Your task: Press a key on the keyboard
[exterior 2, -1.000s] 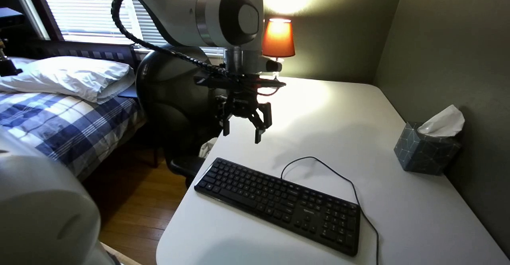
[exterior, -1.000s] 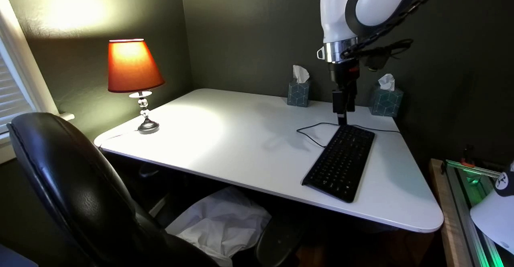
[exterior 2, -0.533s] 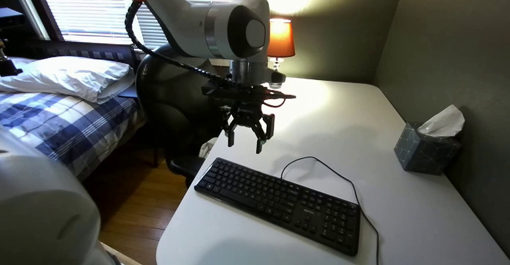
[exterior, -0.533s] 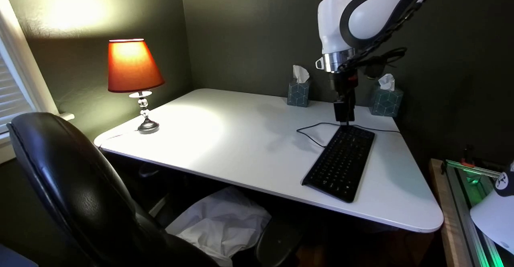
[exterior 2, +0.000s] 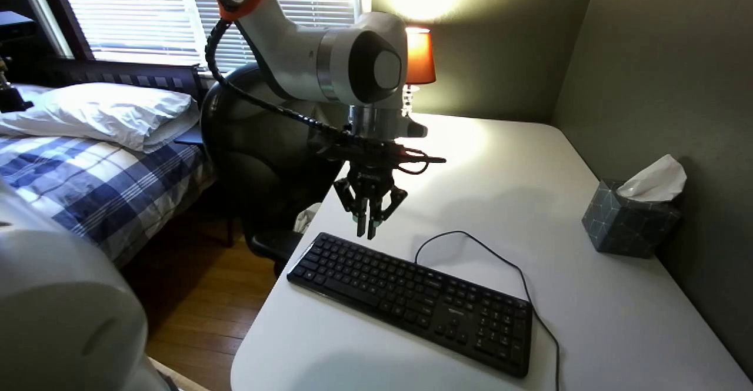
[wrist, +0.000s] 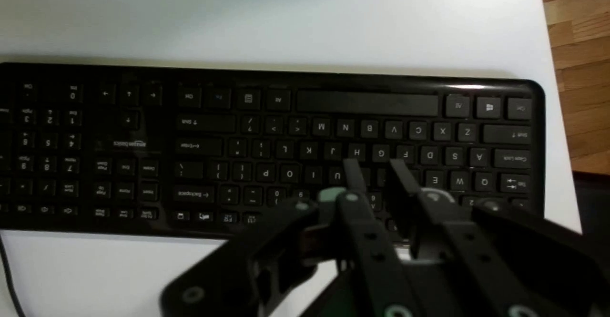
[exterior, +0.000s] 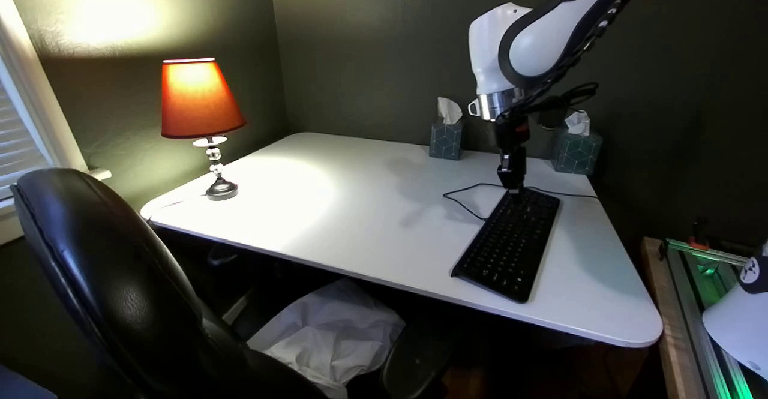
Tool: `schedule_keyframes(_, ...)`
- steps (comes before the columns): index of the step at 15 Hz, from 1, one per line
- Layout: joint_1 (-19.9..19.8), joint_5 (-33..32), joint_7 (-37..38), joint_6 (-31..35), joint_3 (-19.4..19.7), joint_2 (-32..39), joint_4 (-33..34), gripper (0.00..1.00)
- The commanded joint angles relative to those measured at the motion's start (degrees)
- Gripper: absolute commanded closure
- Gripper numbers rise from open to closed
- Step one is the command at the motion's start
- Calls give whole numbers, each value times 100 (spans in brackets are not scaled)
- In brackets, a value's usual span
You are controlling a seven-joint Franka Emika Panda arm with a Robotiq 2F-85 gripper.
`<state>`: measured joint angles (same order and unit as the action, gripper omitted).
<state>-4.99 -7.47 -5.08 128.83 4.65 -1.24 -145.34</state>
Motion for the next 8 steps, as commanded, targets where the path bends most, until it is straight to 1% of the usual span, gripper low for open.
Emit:
schedule_keyframes(1,7,2,0,-3,6,21,14,81)
schedule_keyframes(2,7,2,0,-3,6,28,18,82)
schedule_keyframes(3,7,2,0,-3,6,29,21,95)
schedule_keyframes(4,6,-90,-26,66,6,46,4,95)
schedule_keyframes(5,-3,-114,-42,117,14,123,22,100)
schedule_keyframes(8,-3,-288,-59,223,13,239,13,100)
